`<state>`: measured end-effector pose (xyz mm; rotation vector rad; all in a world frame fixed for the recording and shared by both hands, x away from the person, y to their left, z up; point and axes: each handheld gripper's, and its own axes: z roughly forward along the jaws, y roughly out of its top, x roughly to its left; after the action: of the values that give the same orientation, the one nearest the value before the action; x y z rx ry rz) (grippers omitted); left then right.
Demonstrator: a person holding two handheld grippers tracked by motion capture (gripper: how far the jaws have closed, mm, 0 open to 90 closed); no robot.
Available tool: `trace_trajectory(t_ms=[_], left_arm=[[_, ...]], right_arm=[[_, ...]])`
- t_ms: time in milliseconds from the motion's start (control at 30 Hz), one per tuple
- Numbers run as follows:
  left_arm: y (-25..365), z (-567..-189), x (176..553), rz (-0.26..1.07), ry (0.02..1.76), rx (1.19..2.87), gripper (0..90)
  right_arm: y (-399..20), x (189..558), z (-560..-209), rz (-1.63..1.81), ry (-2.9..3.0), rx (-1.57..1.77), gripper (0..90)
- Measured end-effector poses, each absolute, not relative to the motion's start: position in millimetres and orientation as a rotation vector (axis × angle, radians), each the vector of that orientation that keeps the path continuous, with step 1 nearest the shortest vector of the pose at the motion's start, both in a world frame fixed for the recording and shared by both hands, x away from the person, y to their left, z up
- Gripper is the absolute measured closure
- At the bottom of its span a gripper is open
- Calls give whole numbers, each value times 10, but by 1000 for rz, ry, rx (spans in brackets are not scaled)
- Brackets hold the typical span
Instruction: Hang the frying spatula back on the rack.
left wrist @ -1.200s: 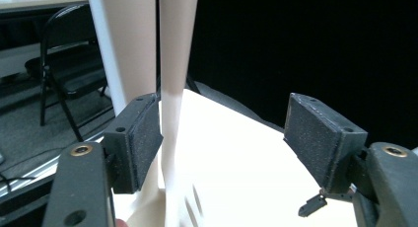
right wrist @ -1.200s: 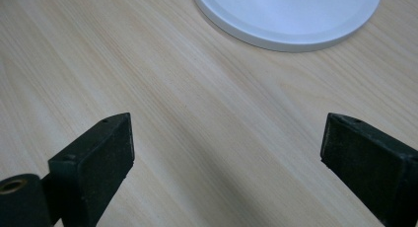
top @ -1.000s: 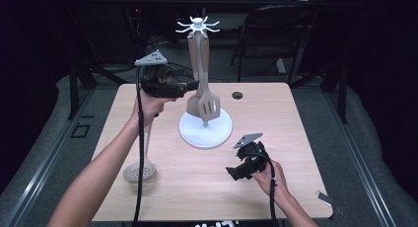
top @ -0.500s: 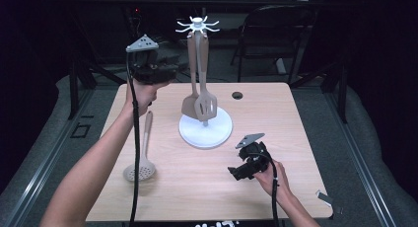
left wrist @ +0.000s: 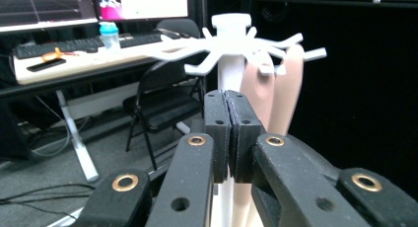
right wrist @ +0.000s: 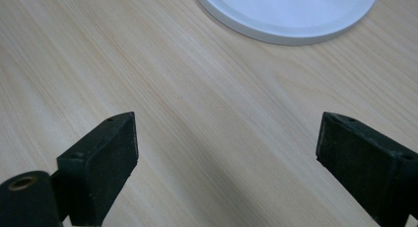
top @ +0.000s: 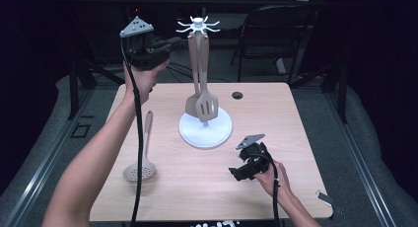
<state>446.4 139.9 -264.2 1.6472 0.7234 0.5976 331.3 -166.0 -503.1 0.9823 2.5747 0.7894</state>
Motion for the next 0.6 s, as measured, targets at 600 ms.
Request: trace_trajectory(t_ms=[600], left_arm=[[1274,-2518,4694,694,771,1673,887]], right_arm=[[-1658,3307,-5047,802,2571,977,88]])
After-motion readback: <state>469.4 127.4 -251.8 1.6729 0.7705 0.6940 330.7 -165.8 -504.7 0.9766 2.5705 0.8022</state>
